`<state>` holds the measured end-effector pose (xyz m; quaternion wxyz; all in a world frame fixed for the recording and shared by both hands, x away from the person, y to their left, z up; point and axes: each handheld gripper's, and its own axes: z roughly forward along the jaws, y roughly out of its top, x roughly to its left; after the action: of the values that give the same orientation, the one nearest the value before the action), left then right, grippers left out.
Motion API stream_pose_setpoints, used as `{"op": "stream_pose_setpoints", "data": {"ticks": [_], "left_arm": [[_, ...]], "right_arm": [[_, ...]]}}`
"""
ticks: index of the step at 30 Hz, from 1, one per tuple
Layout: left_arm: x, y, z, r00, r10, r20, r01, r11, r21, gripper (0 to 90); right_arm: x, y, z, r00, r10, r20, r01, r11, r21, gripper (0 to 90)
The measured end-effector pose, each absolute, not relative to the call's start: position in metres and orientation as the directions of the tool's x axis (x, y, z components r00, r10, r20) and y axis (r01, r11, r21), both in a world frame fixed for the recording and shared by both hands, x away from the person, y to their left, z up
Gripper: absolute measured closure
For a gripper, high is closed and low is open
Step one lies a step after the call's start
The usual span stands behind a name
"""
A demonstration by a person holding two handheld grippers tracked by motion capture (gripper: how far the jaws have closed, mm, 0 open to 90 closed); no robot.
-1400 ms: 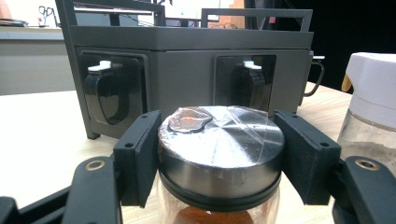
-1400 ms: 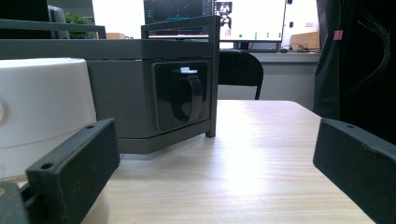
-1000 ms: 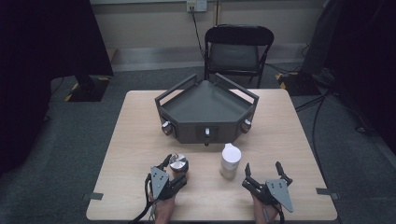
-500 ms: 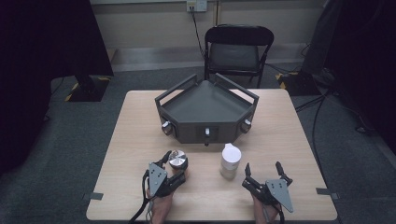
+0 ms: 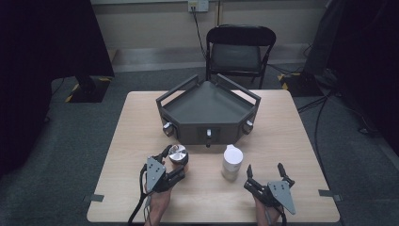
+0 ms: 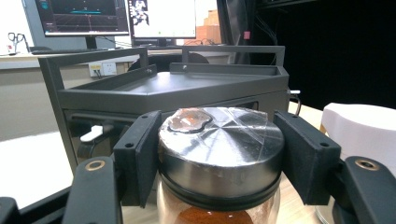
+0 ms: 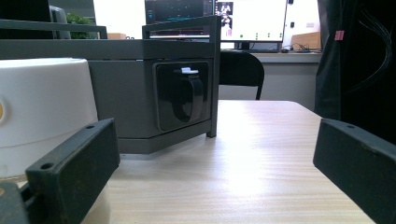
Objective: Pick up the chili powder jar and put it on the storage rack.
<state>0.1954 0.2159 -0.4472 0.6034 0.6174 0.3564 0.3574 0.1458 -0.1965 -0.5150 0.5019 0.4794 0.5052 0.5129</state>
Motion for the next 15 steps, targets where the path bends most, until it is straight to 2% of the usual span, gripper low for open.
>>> {"op": "stream_pose_setpoints", "data": {"ticks": [7,15], "left_arm": [[0.204,0.218,-0.438,0.507,0.862,-0.018,0.017,0.011,1.000,35.2],[0.214,0.217,-0.419,0.506,0.862,0.005,-0.006,-0.002,1.000,35.2]], "right_arm": [[0.146,-0.197,-0.515,-0.037,0.999,-0.015,-0.030,0.014,0.999,0.0],[0.146,-0.197,-0.515,-0.036,0.999,-0.015,-0.030,0.014,0.999,0.0]]}}
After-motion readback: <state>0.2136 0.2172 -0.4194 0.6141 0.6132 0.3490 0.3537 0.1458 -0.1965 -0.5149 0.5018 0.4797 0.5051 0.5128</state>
